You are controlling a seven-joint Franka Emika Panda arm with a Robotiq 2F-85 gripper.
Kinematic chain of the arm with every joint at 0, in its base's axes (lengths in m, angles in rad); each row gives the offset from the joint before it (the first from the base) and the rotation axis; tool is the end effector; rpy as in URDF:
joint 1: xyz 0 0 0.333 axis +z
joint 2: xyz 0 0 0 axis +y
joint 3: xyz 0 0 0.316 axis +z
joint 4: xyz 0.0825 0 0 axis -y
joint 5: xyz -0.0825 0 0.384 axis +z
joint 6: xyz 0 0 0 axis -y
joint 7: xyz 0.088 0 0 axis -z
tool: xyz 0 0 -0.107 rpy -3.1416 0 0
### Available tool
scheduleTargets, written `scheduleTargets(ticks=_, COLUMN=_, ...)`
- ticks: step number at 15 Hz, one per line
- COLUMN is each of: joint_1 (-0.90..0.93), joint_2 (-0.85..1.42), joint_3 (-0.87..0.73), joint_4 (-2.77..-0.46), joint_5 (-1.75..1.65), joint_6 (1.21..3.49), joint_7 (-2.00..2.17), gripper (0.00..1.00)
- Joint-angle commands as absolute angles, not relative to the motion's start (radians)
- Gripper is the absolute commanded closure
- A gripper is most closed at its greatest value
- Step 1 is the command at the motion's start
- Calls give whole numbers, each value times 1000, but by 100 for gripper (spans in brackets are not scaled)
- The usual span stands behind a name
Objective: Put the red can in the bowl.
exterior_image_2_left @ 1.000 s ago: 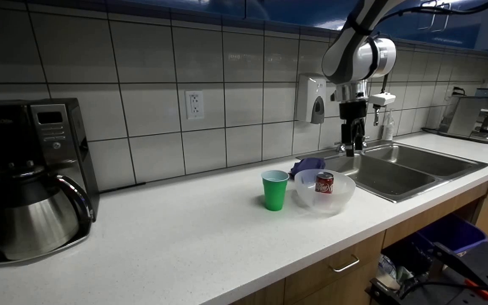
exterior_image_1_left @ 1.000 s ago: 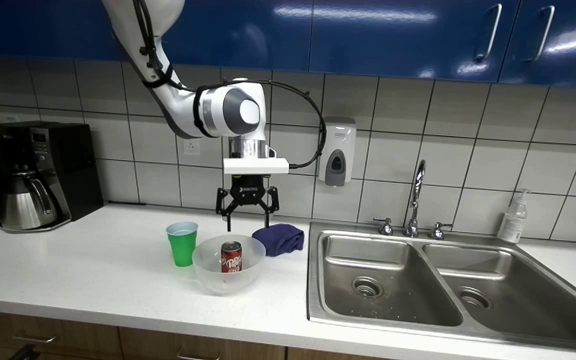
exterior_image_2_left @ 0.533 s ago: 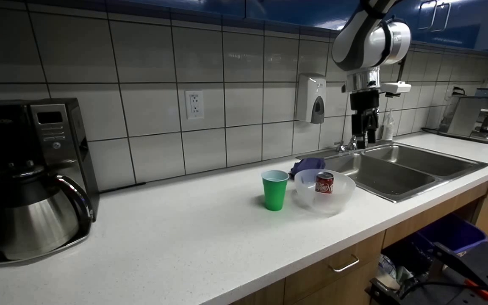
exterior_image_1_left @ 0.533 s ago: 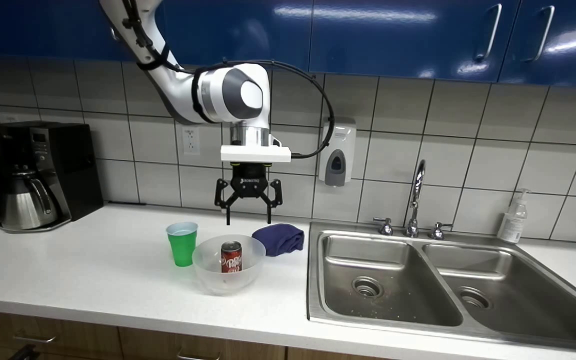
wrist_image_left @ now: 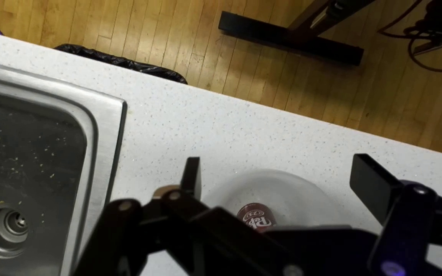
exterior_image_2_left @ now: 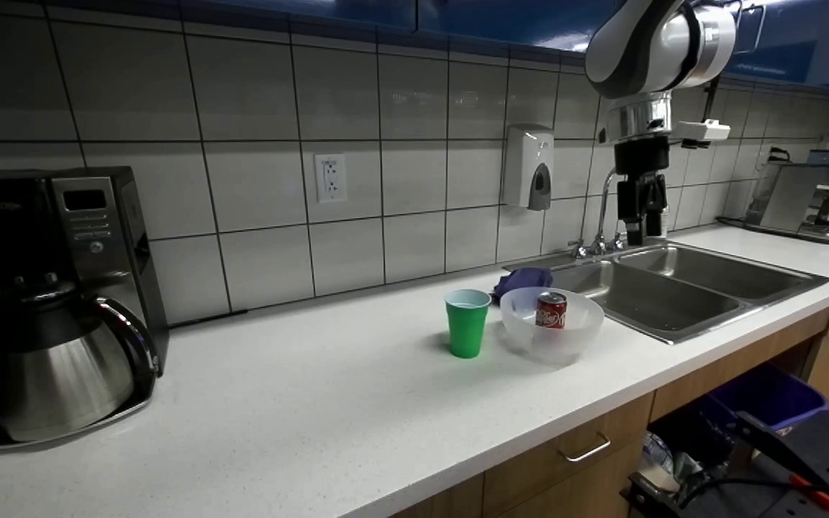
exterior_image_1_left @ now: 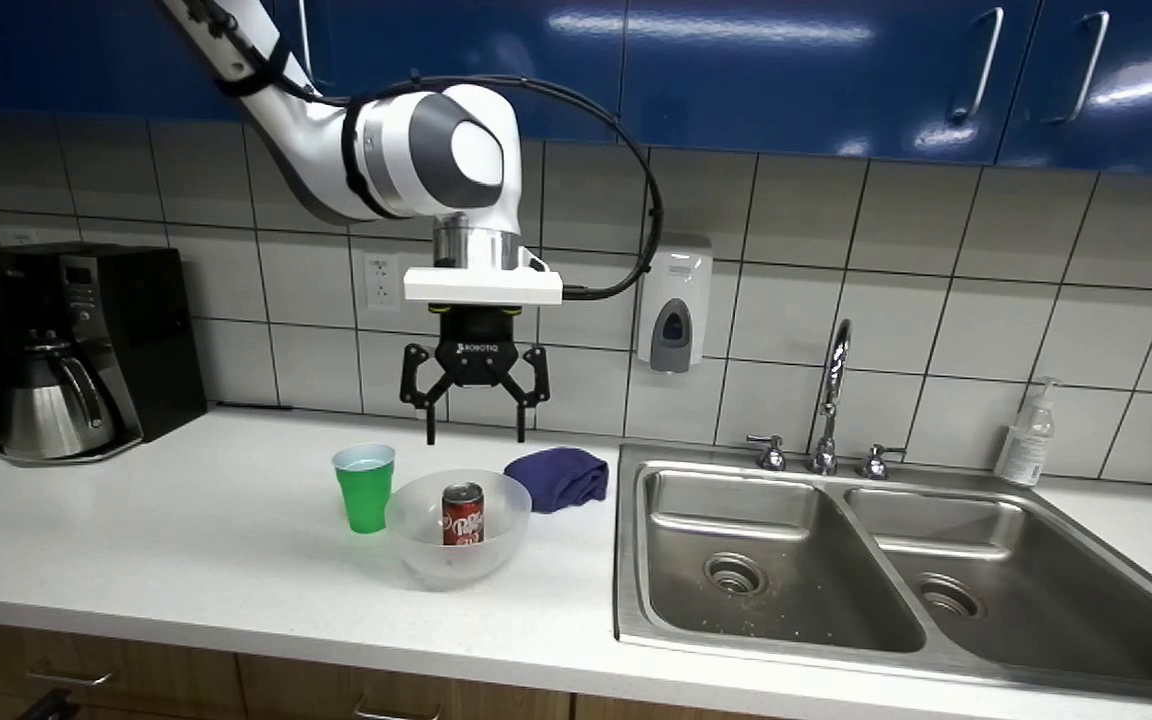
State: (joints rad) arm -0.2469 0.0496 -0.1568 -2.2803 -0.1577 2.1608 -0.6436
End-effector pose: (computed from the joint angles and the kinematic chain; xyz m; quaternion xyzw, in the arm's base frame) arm 0.4596 -0.2032 0.3205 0.9801 0.1674 -0.1055 0.0146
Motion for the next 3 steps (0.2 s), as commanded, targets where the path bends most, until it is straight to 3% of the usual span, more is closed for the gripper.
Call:
scheduleTargets(ticks=1, joint_1=-231, joint_2=35, joint_3=-171, joint_4=-2288, joint_5=-157, joint_6=2140, joint_7=-642, gripper=0)
scheduleTargets(ticks=3, joint_1=-228, joint_2=18, joint_3=-171, joint_4=-2300, joint_5=-157, joint_6=2130, joint_7=-639, gripper=0)
